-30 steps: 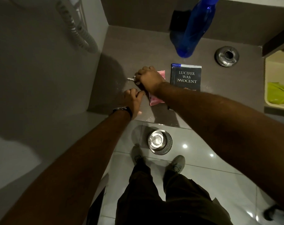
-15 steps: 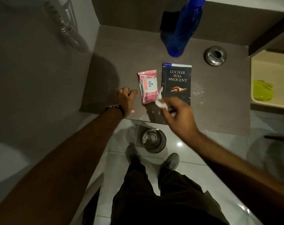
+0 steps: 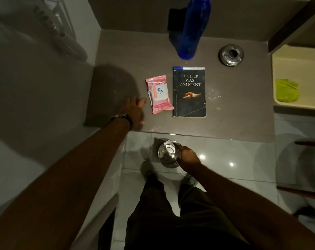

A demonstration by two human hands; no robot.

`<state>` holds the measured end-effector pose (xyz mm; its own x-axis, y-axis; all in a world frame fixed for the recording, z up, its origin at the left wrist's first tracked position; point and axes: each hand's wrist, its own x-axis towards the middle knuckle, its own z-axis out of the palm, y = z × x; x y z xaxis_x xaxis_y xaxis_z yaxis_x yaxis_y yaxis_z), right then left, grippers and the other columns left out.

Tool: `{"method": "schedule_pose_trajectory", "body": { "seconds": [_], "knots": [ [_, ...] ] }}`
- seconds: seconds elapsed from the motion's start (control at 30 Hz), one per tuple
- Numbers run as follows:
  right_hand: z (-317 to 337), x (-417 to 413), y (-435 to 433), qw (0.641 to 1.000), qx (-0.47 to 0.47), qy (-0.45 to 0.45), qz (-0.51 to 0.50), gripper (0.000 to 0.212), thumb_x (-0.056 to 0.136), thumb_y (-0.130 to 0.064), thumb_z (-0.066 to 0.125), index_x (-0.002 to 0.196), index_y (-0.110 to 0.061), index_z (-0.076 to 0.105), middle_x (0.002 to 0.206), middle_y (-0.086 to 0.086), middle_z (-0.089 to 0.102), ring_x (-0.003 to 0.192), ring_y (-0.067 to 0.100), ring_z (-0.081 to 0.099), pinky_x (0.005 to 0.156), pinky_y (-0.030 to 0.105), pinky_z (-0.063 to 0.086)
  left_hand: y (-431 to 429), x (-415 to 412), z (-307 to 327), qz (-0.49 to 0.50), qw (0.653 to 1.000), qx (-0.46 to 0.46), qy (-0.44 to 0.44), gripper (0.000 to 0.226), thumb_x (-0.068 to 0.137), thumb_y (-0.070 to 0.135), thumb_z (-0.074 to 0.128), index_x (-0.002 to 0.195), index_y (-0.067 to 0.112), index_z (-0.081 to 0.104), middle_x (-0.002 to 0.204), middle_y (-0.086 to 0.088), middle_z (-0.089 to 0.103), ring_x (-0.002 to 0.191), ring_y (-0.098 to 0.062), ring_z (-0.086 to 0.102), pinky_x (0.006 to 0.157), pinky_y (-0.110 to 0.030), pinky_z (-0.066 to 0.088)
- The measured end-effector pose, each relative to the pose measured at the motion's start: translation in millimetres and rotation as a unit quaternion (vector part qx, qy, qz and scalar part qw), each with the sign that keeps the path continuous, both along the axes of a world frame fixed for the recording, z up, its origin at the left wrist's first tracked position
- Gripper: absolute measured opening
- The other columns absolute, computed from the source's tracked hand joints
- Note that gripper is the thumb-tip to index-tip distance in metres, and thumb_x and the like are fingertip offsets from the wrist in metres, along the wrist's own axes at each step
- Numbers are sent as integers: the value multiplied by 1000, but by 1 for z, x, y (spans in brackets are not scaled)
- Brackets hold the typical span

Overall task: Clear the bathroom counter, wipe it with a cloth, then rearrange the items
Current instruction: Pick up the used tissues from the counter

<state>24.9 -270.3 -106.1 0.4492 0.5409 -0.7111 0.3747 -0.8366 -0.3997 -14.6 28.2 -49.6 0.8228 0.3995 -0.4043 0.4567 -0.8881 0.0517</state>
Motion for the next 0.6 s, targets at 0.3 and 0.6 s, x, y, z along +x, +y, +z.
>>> {"method": "schedule_pose_trajectory", "body": {
  "seconds": [0.3,0.6],
  "knots": [
    [-5,-12,-25,999,-34,30,24,42,103,-10,60,144,-5,60,144,15,65,133,31,61,109,30,46,0,1,0,1,1000,3,17,95,66,43,82,144,30,28,135,-17,41,124,-39,43,103,-51,42],
    [42,-7,-35,992,117,-25,-33,23,93,-7,68,113,-15,76,118,3,76,106,24,73,94,29,56,-9,2,17,41,999,-31,-16,83,61,34,86,132,22,44,129,-16,43,121,-37,44,106,-45,41]
  ]
}}
